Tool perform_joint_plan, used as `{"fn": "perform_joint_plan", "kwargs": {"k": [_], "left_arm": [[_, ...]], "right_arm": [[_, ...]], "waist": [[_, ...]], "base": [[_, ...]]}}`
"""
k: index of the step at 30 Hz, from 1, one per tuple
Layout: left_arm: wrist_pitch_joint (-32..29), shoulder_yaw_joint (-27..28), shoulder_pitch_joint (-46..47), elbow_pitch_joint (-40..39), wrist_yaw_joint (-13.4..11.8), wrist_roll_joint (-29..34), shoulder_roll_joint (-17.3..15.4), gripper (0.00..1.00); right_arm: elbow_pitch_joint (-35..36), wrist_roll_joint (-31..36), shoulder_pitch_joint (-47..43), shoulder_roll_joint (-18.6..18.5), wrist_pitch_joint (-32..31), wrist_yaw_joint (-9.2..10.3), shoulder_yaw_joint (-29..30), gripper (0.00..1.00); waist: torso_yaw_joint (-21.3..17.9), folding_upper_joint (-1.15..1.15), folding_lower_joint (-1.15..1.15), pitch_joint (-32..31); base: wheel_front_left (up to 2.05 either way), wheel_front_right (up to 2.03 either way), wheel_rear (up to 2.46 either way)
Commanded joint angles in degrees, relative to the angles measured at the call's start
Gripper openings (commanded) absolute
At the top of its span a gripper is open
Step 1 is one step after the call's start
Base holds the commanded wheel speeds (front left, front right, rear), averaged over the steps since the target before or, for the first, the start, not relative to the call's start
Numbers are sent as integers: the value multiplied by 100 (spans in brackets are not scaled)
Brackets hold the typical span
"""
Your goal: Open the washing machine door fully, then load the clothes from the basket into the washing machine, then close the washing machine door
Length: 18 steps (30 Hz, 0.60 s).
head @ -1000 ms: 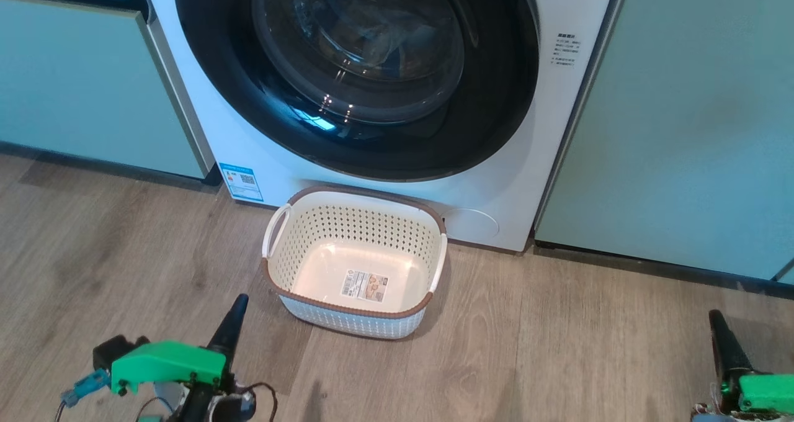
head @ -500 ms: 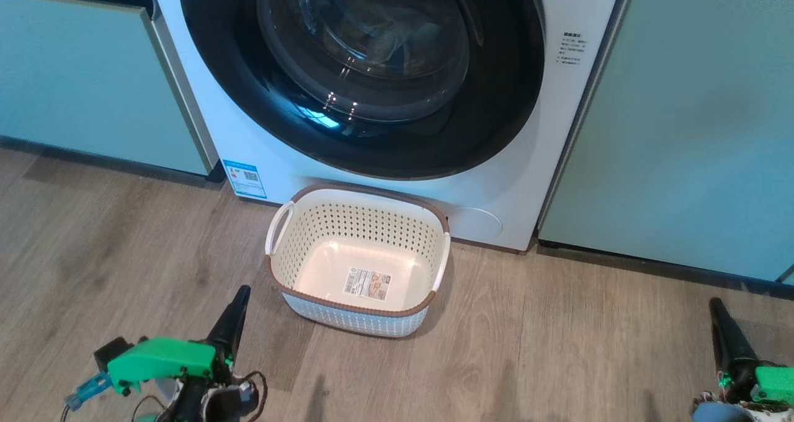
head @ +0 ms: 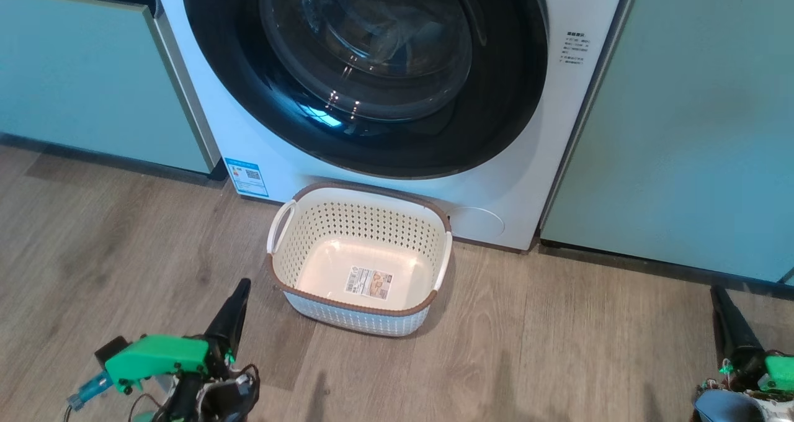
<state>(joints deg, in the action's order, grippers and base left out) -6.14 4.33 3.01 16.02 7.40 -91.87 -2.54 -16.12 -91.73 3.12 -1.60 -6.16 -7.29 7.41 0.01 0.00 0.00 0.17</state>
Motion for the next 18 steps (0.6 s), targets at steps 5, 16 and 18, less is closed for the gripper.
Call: {"fn": "perform_joint_plan", "kwargs": {"k": [5,16,18], "left_arm": [[-37,220,320,-197,9,-28,-33,0],[-36,220,320,-197,9,-28,-33,0],[-36,220,320,-197,9,-28,-33,0]], "right_arm": [[208,-43,308,-128,-33,-20,-88,0],[208,-43,308,-128,-33,-20,-89,0],[208,-43,308,-128,-33,-20,-89,0]], "waist": [[-1,0,0,0],[-1,0,0,0],[-1,0,0,0]], "base": [[0,0,0],[0,0,0],[0,0,0]]}}
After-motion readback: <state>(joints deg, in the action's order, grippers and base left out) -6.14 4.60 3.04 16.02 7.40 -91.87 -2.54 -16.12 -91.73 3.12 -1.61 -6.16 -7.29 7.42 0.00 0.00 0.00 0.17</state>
